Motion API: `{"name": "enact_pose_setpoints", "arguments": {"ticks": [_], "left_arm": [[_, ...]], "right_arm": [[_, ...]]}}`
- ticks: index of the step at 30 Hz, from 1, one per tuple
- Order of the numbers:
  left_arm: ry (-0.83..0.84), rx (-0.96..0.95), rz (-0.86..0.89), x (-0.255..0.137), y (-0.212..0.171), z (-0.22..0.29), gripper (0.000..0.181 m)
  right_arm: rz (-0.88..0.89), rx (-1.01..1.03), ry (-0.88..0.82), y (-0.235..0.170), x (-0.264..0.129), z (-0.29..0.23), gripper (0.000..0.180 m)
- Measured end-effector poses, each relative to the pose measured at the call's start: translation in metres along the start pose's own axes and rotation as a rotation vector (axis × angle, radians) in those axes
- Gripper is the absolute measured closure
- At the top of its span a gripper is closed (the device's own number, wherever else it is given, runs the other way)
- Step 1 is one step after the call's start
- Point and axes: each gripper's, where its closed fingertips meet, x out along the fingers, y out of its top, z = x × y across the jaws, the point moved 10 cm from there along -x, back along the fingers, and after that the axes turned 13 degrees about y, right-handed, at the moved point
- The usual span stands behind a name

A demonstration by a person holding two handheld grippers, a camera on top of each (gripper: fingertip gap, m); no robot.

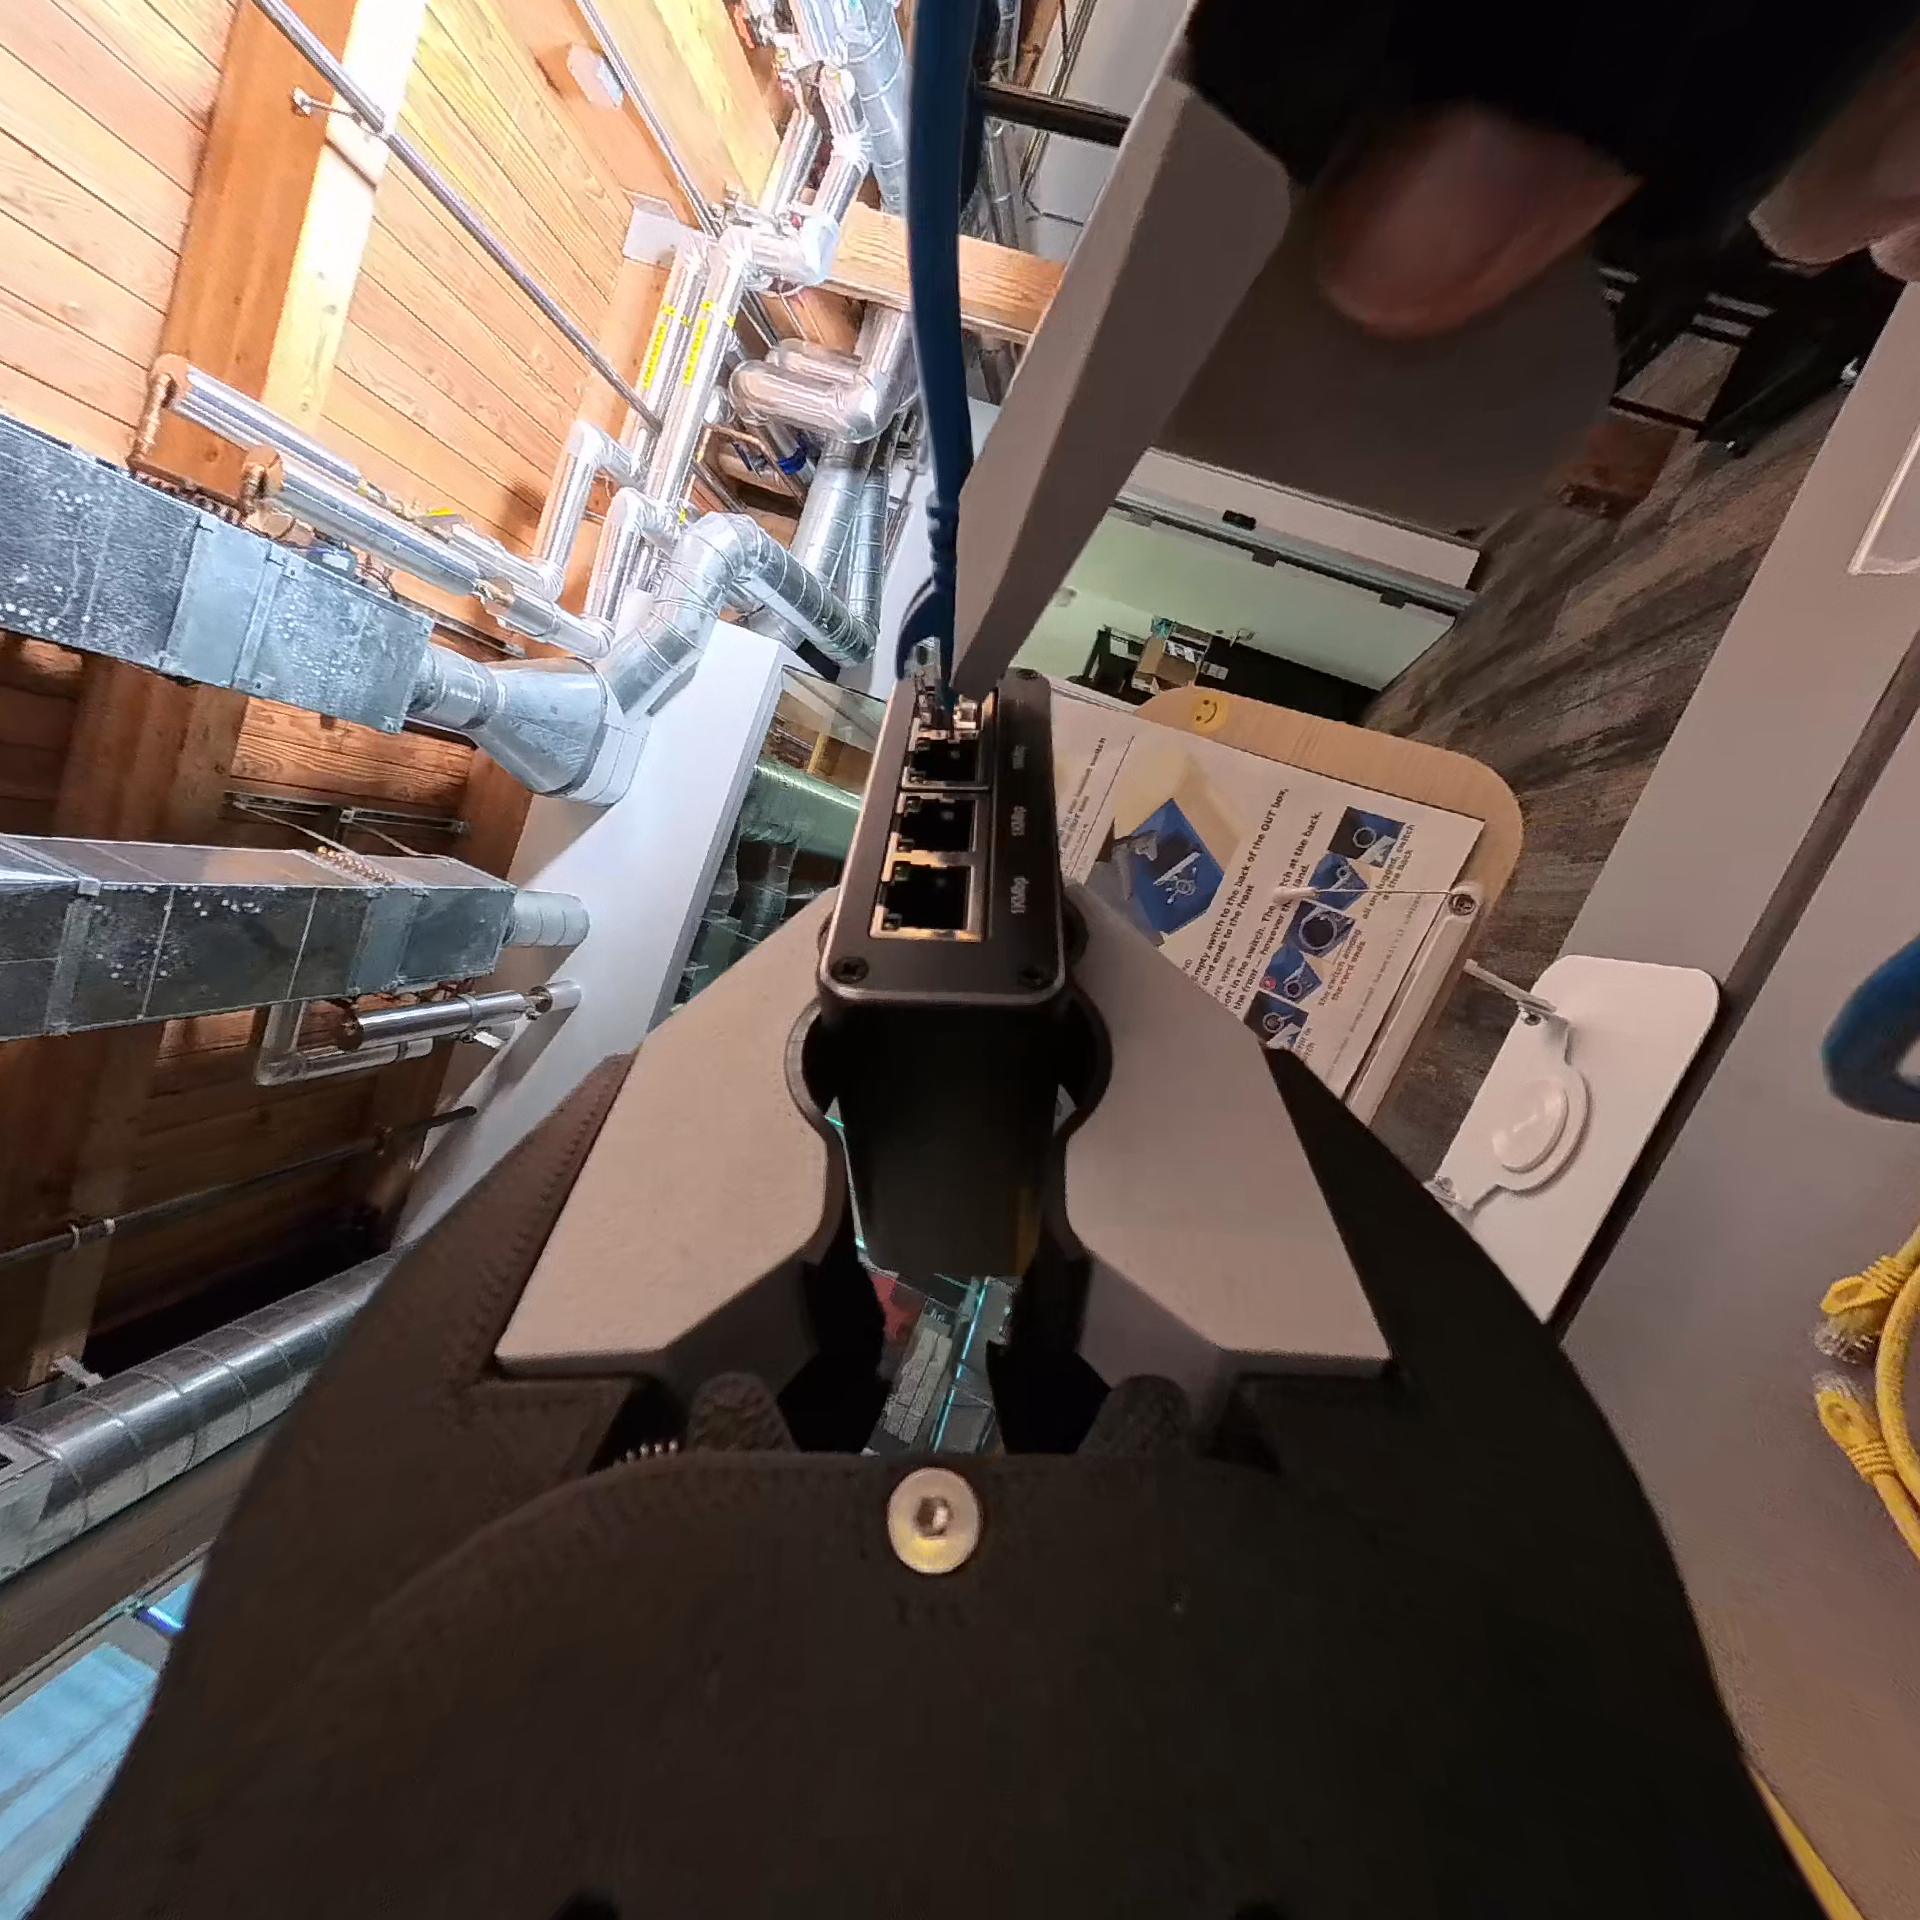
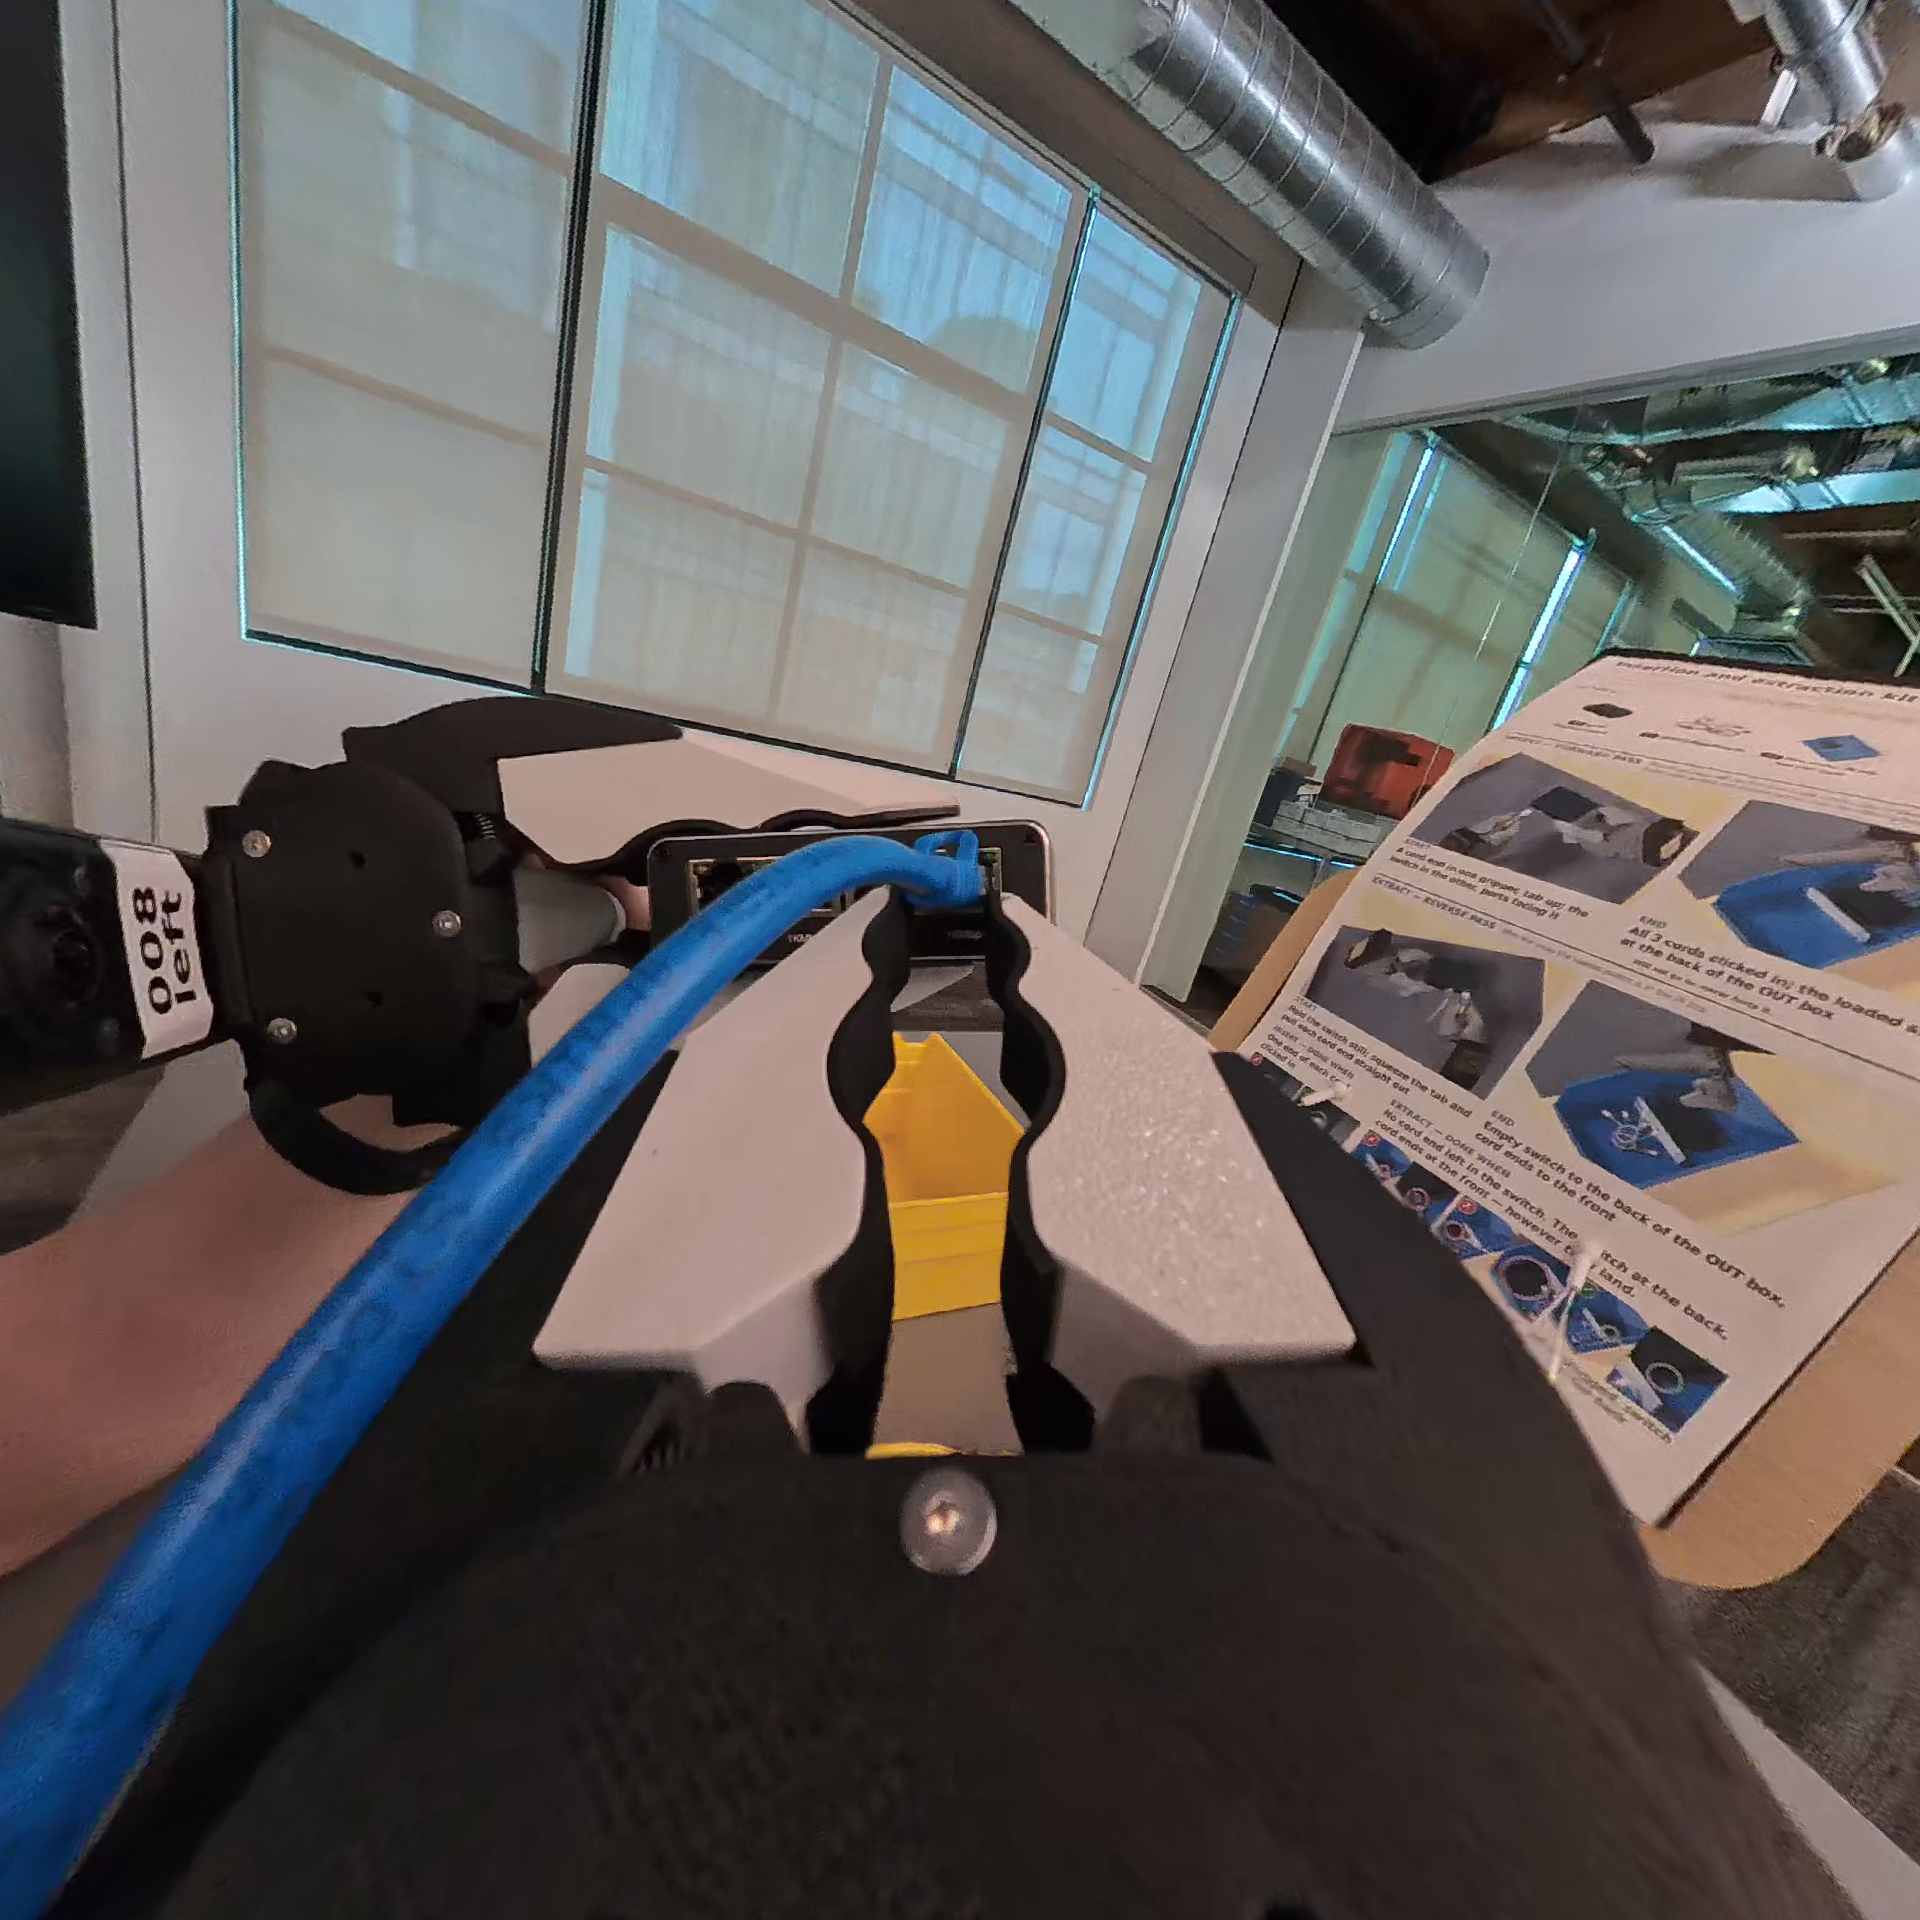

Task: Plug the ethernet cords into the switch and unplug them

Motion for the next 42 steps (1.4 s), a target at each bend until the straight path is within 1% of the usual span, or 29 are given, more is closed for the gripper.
{"name": "enact_pose_setpoints", "arguments": {"ticks": [2,4,5,7,12,15,17,21,23,26,27,29,32,35,38,42], "left_arm": [[0.006,-0.007,0.003,0.0,0.001,-0.001,0.148],[0.01,-0.027,0.007,-0.001,0.002,-0.002,0.148],[0.009,-0.036,0.007,-0.001,0.002,-0.002,0.148],[0.004,-0.053,0.004,0.0,0.002,-0.002,0.148],[-0.007,-0.053,0.002,0.002,0.0,0.003,0.148],[-0.049,-0.096,0.006,0.004,-0.002,0.007,0.148],[-0.061,-0.096,-0.007,0.005,-0.004,0.009,0.148],[-0.069,-0.082,-0.013,0.007,-0.009,0.013,0.148],[-0.071,-0.078,-0.006,0.007,-0.008,0.015,0.148],[-0.089,-0.083,0.027,0.006,-0.006,0.017,0.149],[-0.106,-0.086,0.038,0.005,-0.005,0.018,0.148],[-0.164,-0.09,0.068,0.002,-0.003,0.019,0.148],[-0.223,-0.08,0.091,-0.001,-0.001,0.02,0.148],[-0.334,-0.084,0.129,-0.006,0.0,0.022,0.148],[-0.394,-0.07,0.137,-0.009,0.002,0.025,0.148],[-0.455,-0.066,0.164,-0.013,0.005,0.03,0.148]], "right_arm": [[0.019,0.043,0.002,0.001,-0.001,0.001,0.162],[0.031,0.069,-0.012,0.002,-0.002,0.003,0.148],[0.026,0.073,-0.01,0.002,-0.003,0.005,0.145],[0.025,0.099,0.0,0.002,-0.005,0.007,0.14],[0.042,0.239,0.078,-0.007,-0.004,0.017,0.127],[0.012,0.215,0.167,-0.016,-0.004,0.022,0.126],[0.001,0.219,0.158,-0.021,-0.005,0.027,0.125],[0.079,0.162,0.156,-0.023,-0.009,0.031,0.126],[0.081,0.128,0.142,-0.024,-0.009,0.031,0.125],[0.037,0.098,0.202,-0.025,-0.006,0.028,0.112],[0.014,0.063,0.233,-0.025,-0.006,0.025,0.108],[-0.053,-0.078,0.238,-0.025,-0.009,0.02,0.102],[-0.165,-0.367,0.187,-0.026,-0.015,0.009,0.102],[-0.251,-0.553,0.162,-0.028,-0.018,0.0,0.105],[-0.3,-0.621,0.197,-0.031,-0.018,-0.006,0.115],[-0.461,-0.771,0.18,-0.042,-0.015,-0.009,0.132]]}}
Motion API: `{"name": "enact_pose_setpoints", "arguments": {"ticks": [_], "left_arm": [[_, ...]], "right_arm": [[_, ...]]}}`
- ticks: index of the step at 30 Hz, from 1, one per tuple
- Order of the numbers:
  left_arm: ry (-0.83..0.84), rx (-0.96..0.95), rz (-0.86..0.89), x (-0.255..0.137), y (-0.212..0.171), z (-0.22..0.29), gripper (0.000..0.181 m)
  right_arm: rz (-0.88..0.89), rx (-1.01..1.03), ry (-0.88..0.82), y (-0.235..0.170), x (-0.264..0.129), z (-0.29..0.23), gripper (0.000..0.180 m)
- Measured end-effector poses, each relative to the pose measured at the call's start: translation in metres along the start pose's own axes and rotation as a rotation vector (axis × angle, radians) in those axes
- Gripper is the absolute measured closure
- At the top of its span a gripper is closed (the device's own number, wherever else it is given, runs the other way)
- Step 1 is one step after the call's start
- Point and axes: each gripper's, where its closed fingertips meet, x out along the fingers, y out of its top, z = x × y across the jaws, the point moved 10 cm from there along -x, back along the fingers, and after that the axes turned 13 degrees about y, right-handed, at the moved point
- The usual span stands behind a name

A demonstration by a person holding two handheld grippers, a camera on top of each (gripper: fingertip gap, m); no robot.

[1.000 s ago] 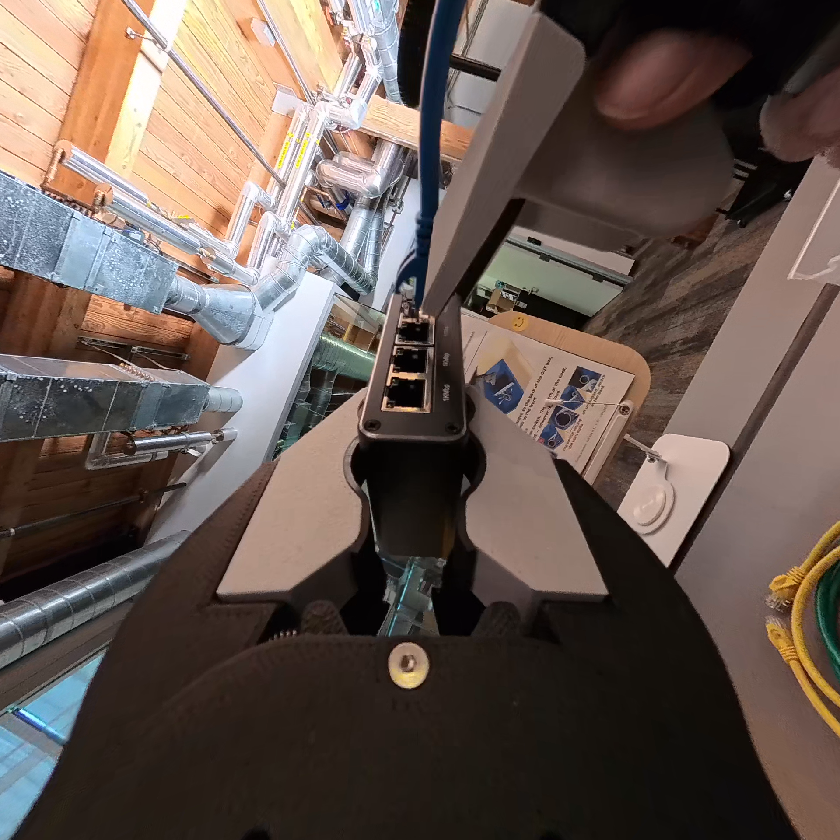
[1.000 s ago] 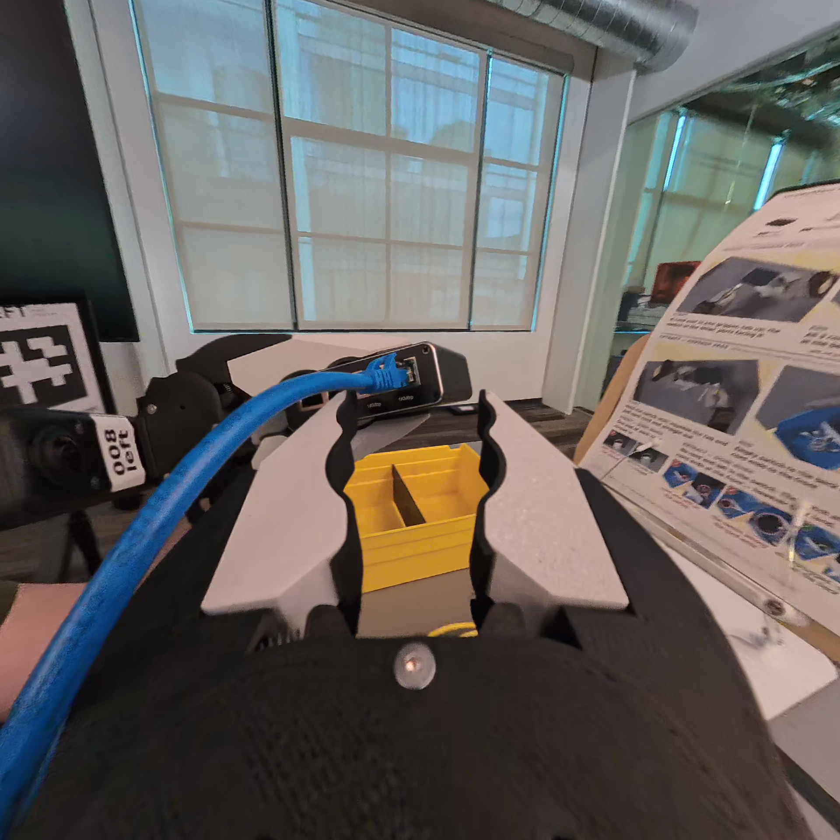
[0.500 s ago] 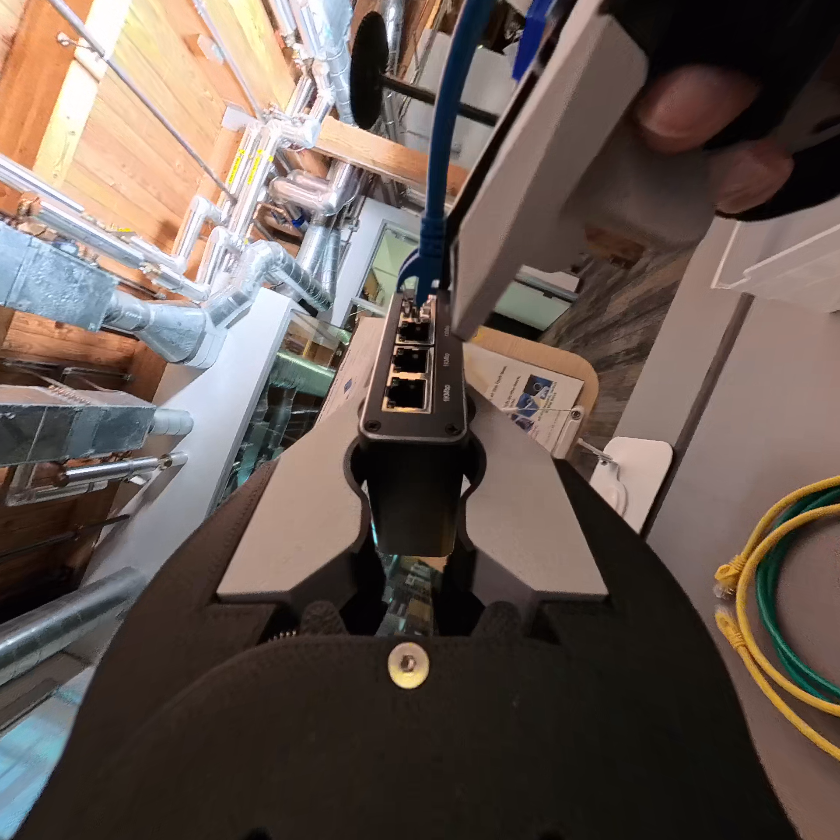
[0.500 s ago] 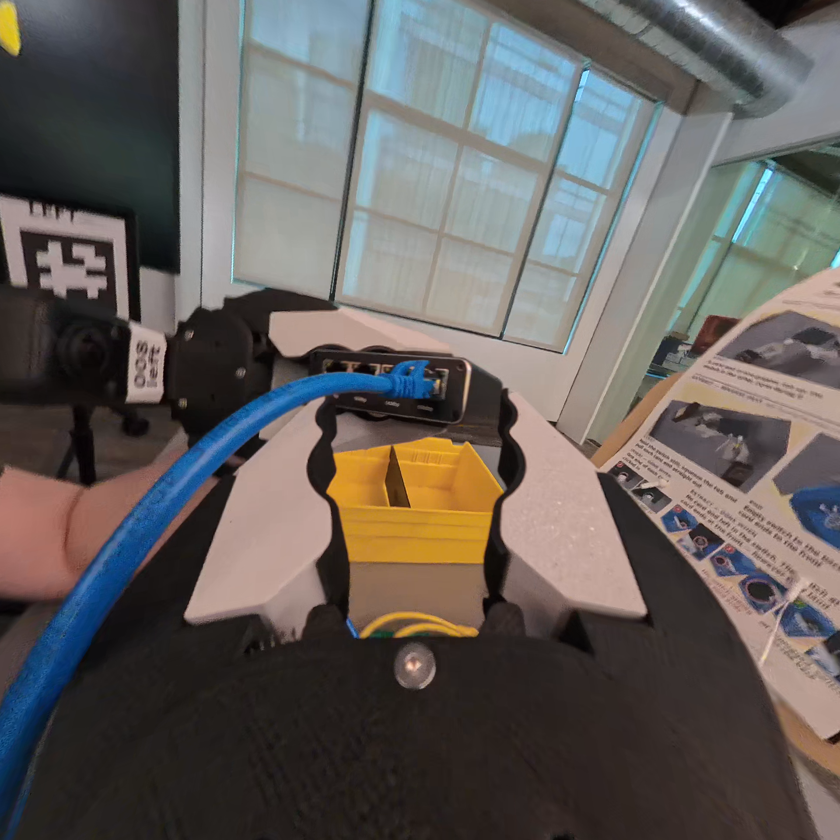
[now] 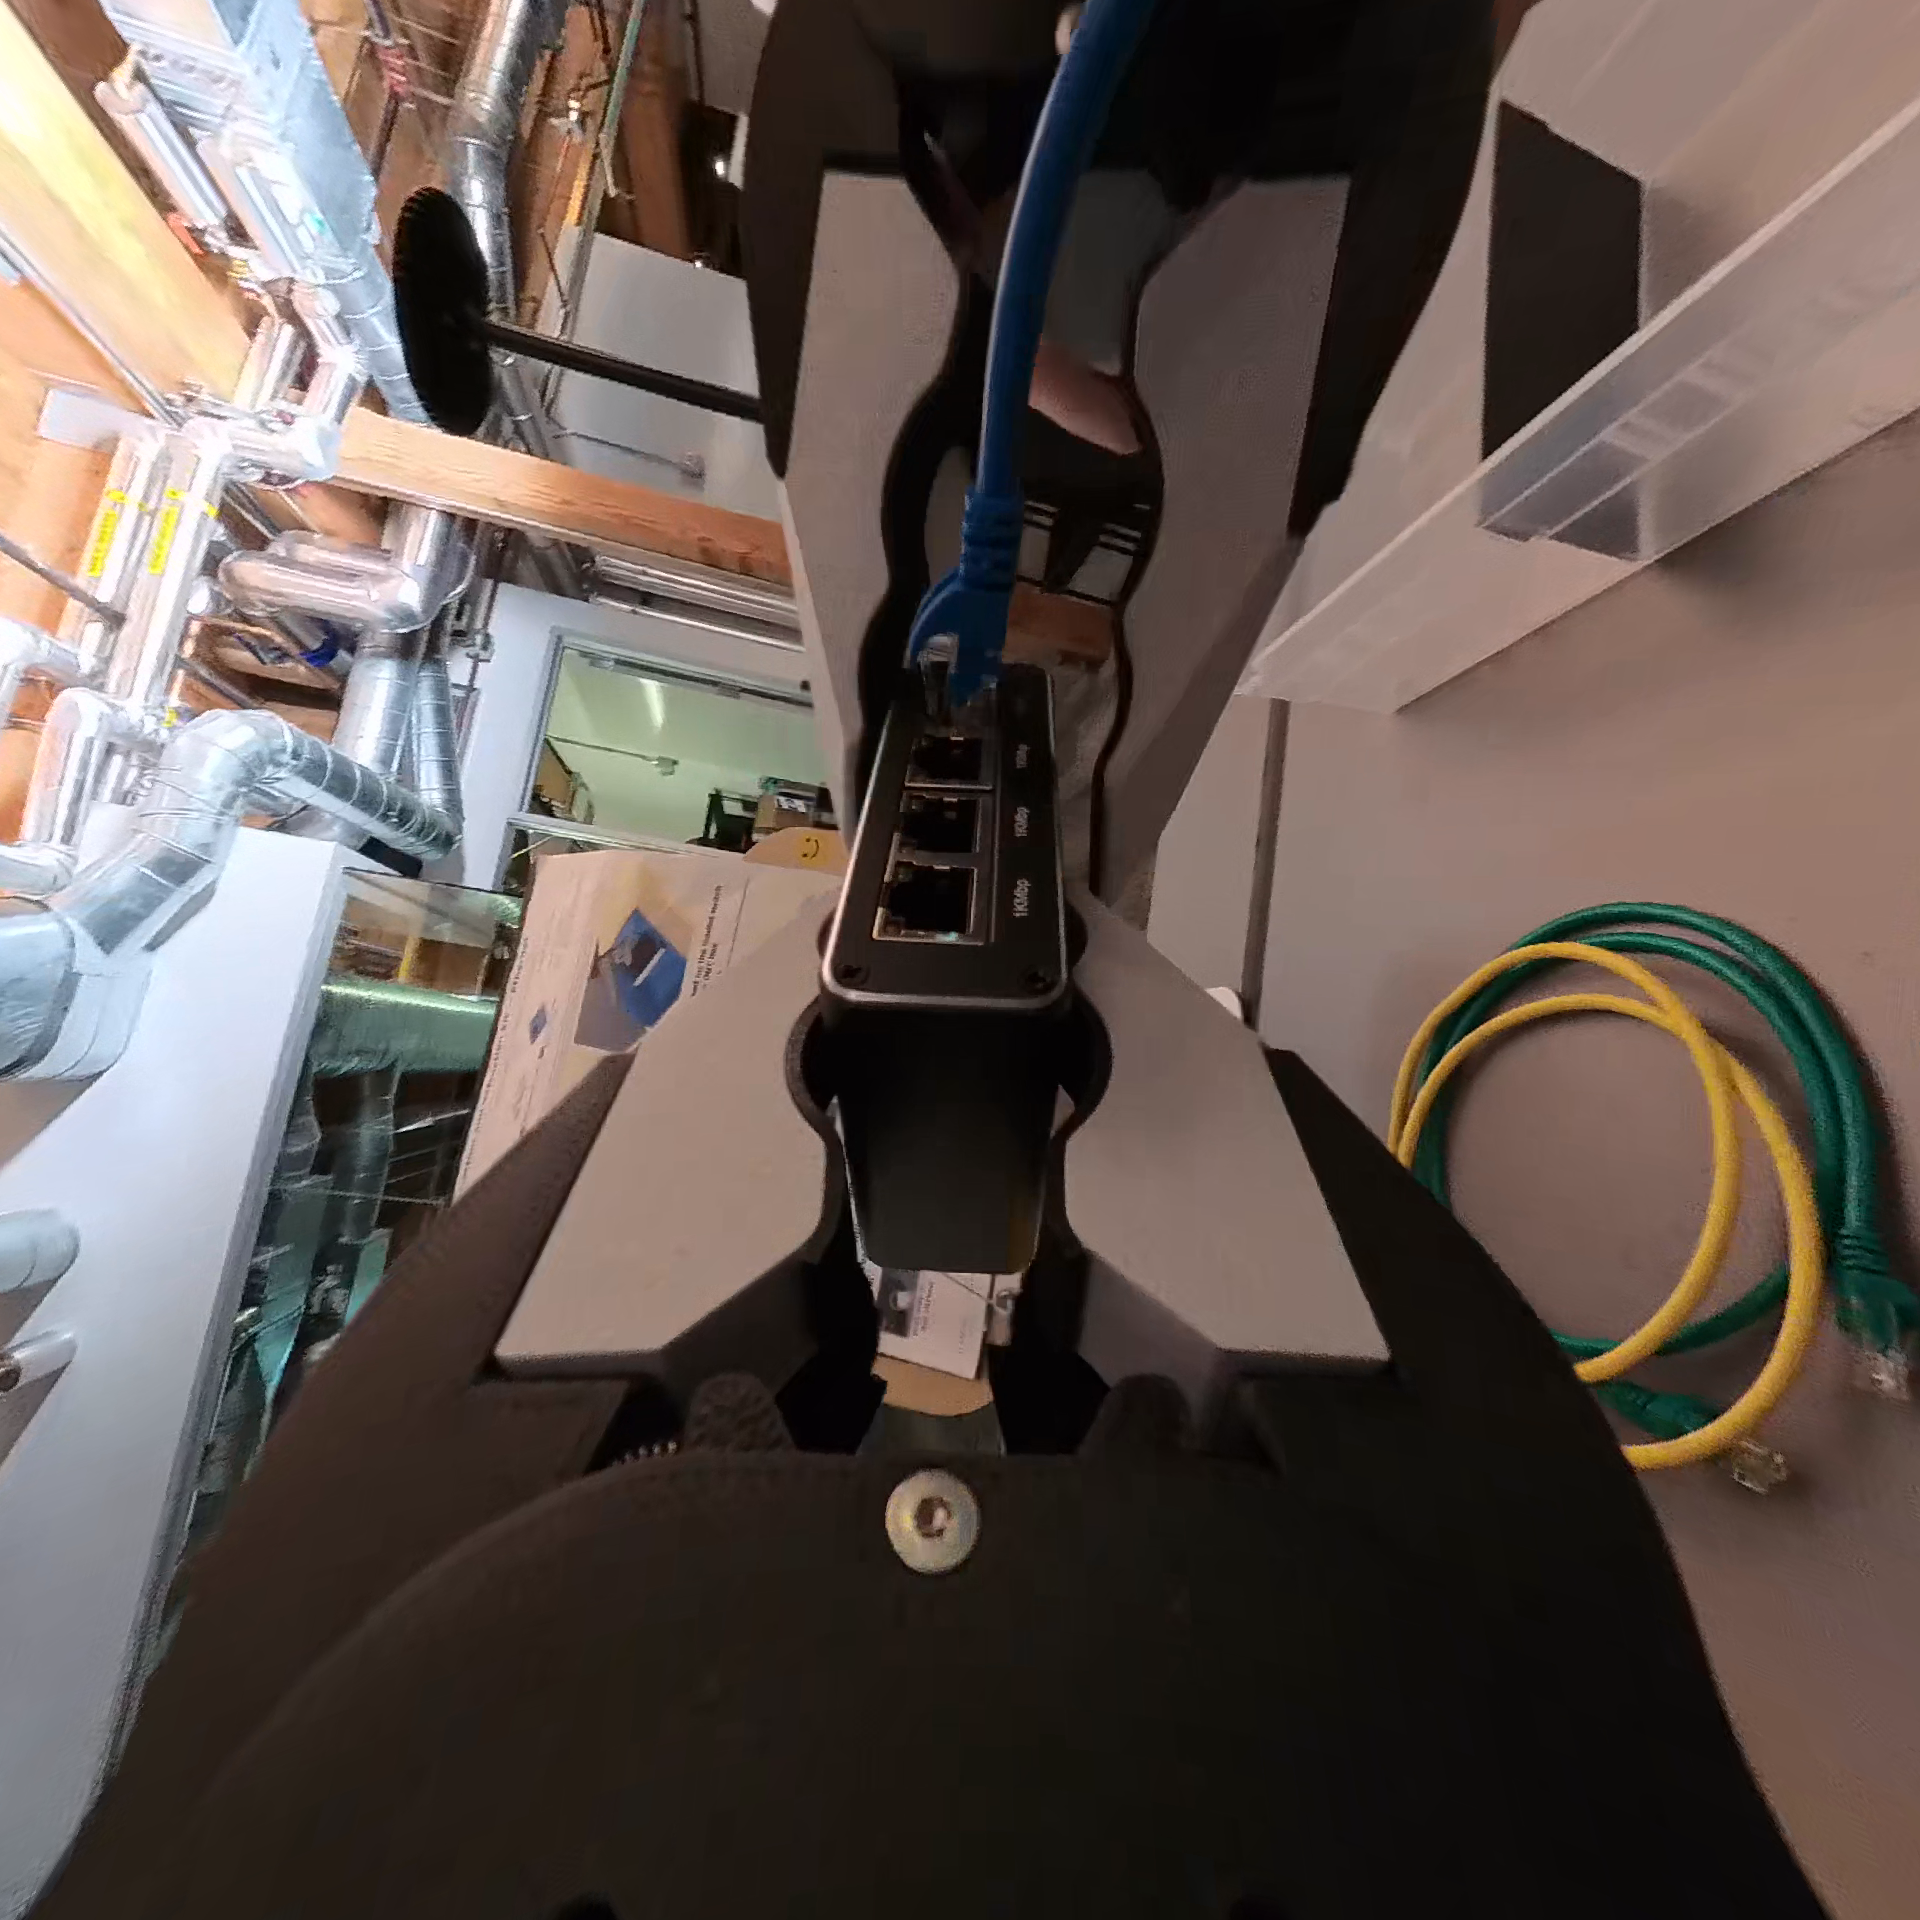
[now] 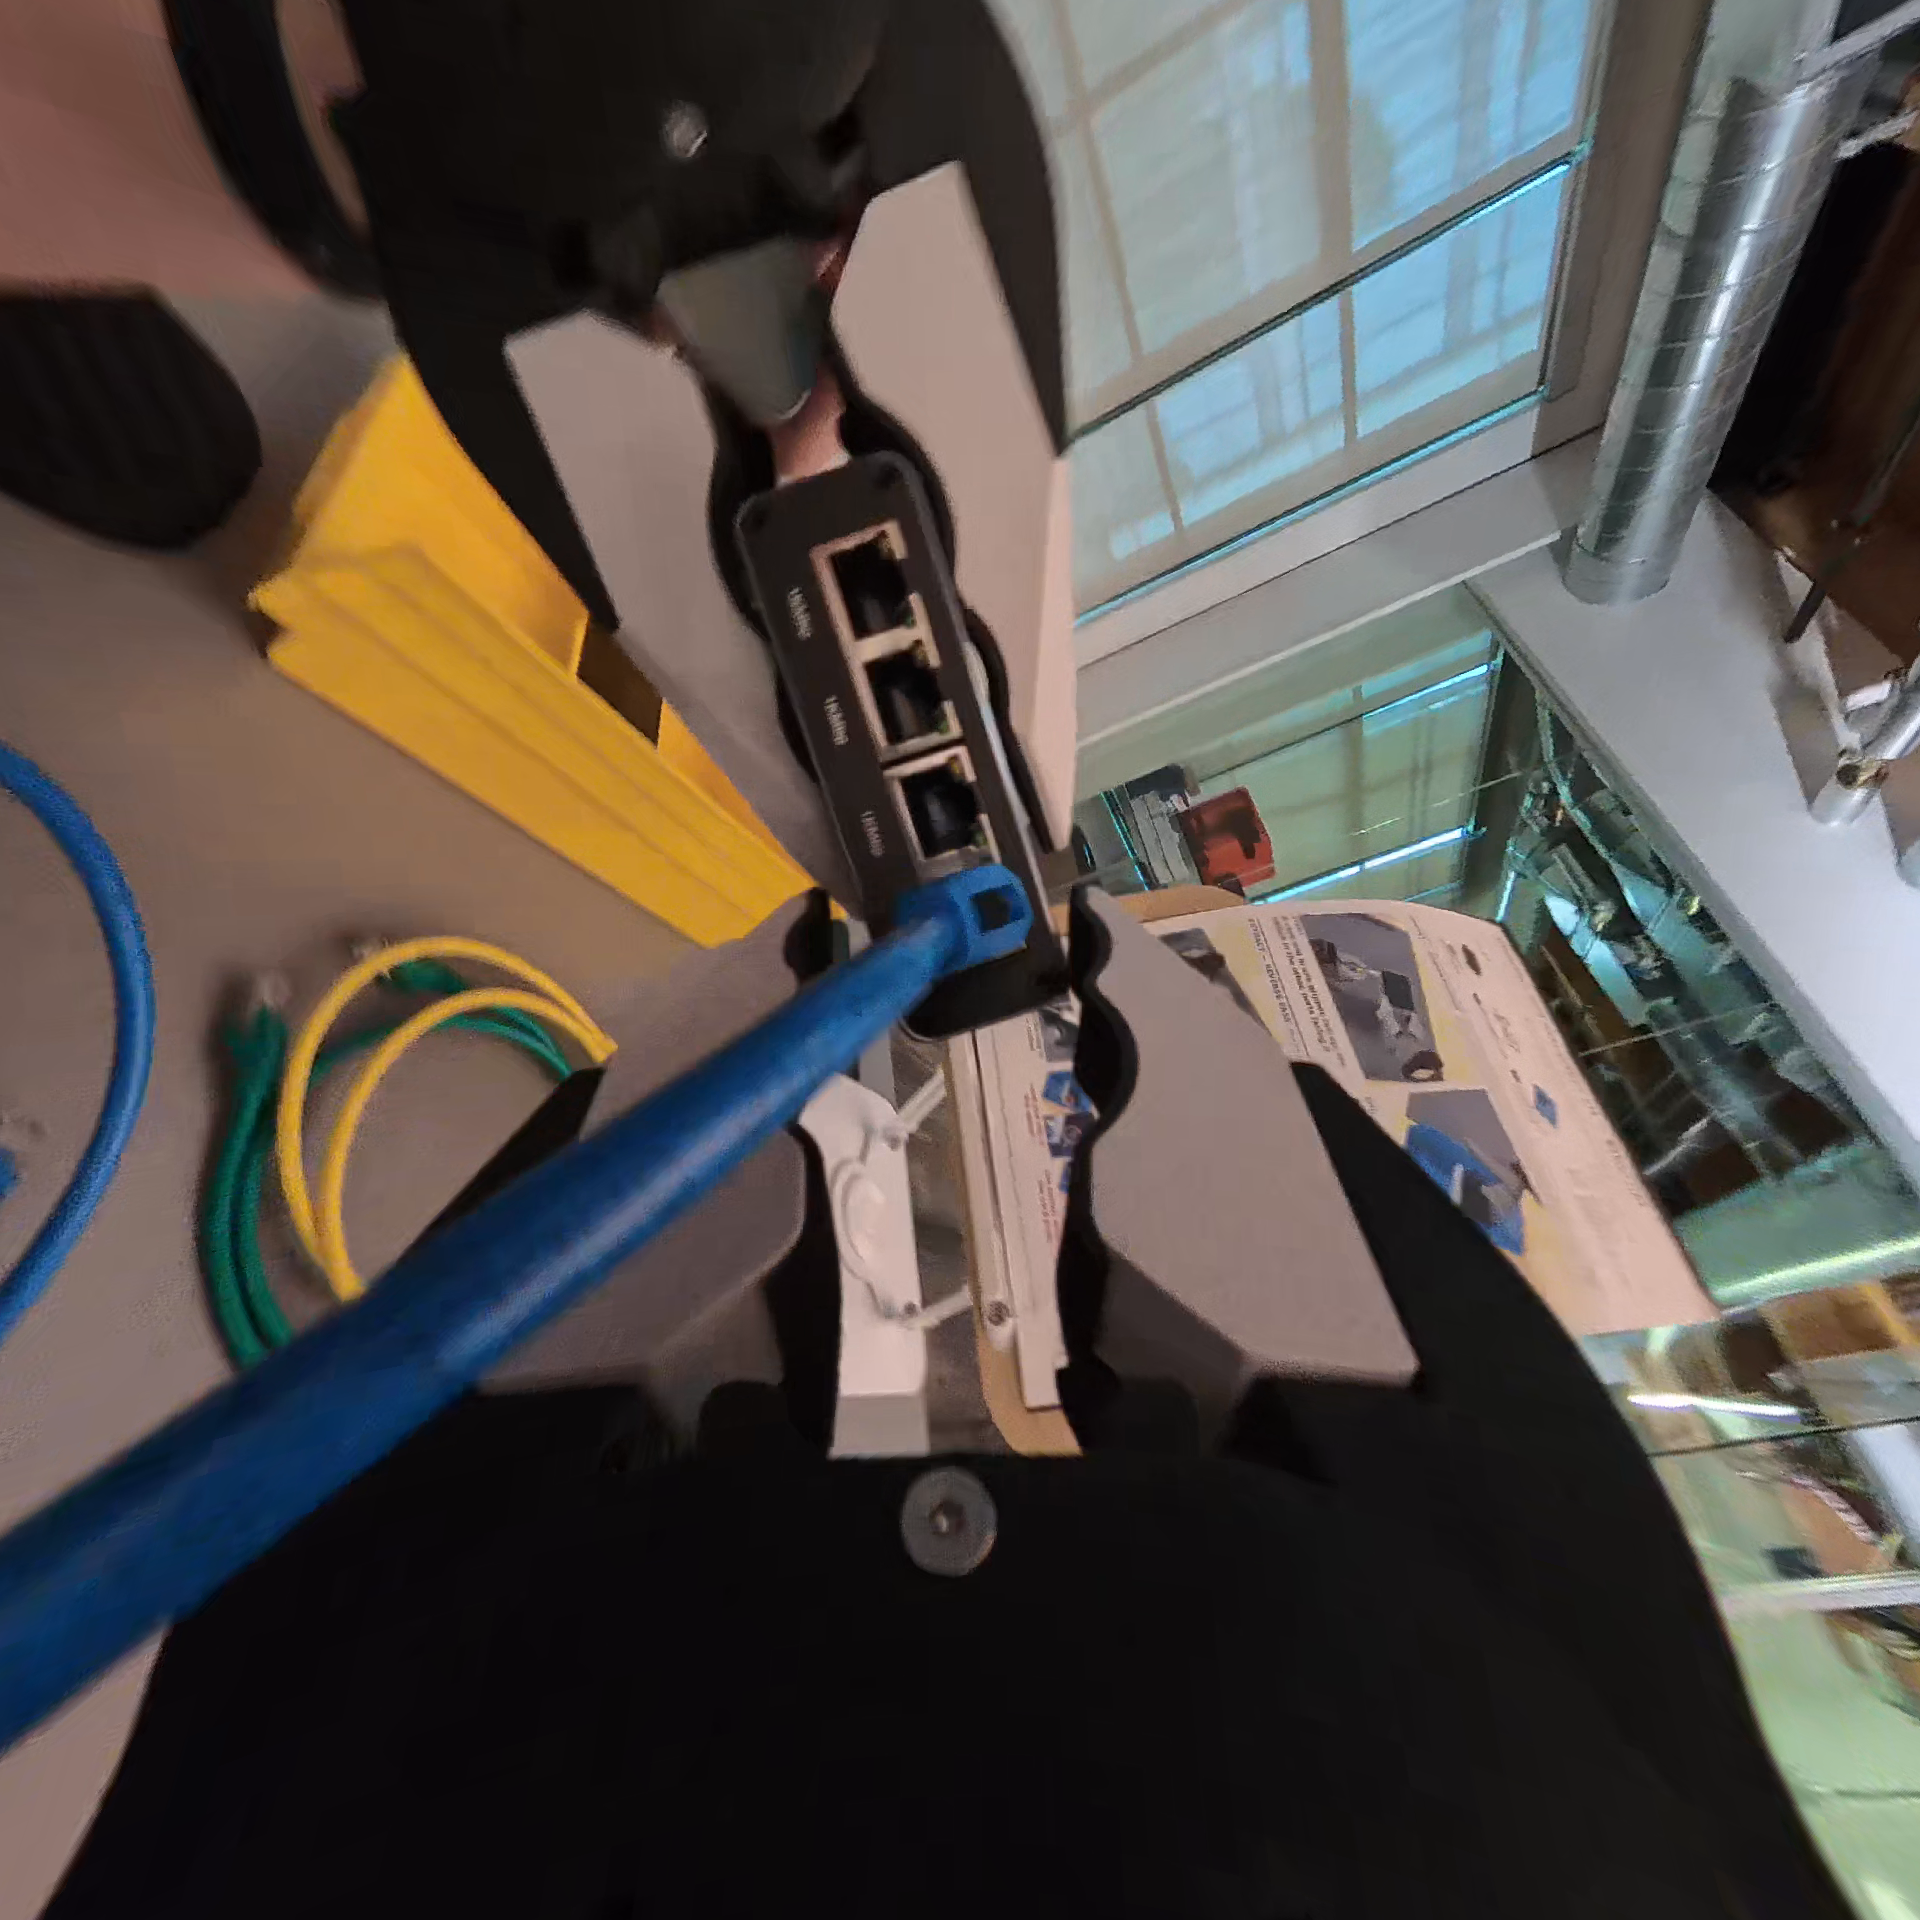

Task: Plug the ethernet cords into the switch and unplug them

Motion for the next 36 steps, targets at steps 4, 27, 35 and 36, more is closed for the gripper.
{"name": "enact_pose_setpoints", "arguments": {"ticks": [4,27,35,36], "left_arm": [[0.002,-0.005,-0.007,0.001,-0.001,0.002,0.143],[-0.322,-1.193,0.069,0.034,-0.055,-0.021,0.093],[-0.154,-1.056,0.066,0.032,-0.044,-0.023,0.093],[-0.127,-1.044,0.074,0.031,-0.043,-0.024,0.093]], "right_arm": [[-0.109,-0.112,-0.026,0.001,0.002,-0.003,0.143],[-0.282,-0.295,-0.365,-0.011,0.025,-0.002,0.149],[-0.24,-0.238,-0.419,-0.018,0.025,0.003,0.145],[-0.229,-0.215,-0.432,-0.018,0.023,0.005,0.141]]}}
